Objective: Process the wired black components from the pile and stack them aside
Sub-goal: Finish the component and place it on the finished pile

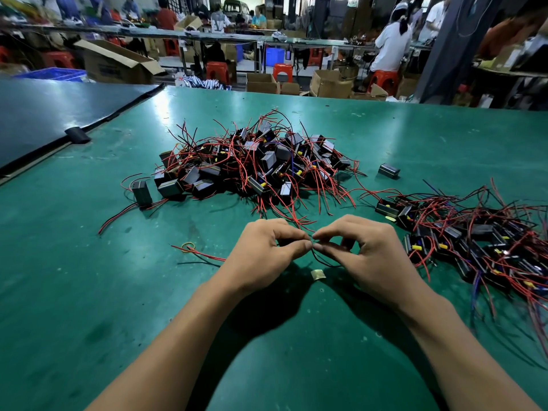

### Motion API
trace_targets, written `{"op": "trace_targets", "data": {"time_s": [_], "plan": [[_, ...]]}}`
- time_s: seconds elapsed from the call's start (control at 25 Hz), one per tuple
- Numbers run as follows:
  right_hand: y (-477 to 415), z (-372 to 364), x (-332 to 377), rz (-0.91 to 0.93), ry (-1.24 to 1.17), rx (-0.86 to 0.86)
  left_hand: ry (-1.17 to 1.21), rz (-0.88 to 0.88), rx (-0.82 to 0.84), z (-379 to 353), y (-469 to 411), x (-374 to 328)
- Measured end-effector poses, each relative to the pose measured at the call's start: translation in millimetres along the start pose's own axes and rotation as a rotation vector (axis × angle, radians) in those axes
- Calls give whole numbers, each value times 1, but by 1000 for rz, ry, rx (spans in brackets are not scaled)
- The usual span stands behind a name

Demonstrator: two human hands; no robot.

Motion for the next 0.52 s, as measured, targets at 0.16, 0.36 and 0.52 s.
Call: {"op": "trace_targets", "data": {"time_s": [0.16,0.36,0.52], "plan": [[0,2,0,-16,19,-17,18,7,10,0,0,1],[2,-6,0,-161,-6,-57,-57,-93,-73,-1,2,-4],[1,-13,-4,-396,-187,-54,-166,-157,-112,-3,4,-6]]}}
Point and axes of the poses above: each hand's wrist, its own y-axis away from the middle knuckle, its own z-axis out of the back of the hand, x = y × z, the point moved 3 cm from there along -y, towards the middle knuckle, and after that the axes turned 8 degrees about -y, right-handed, at the moved point
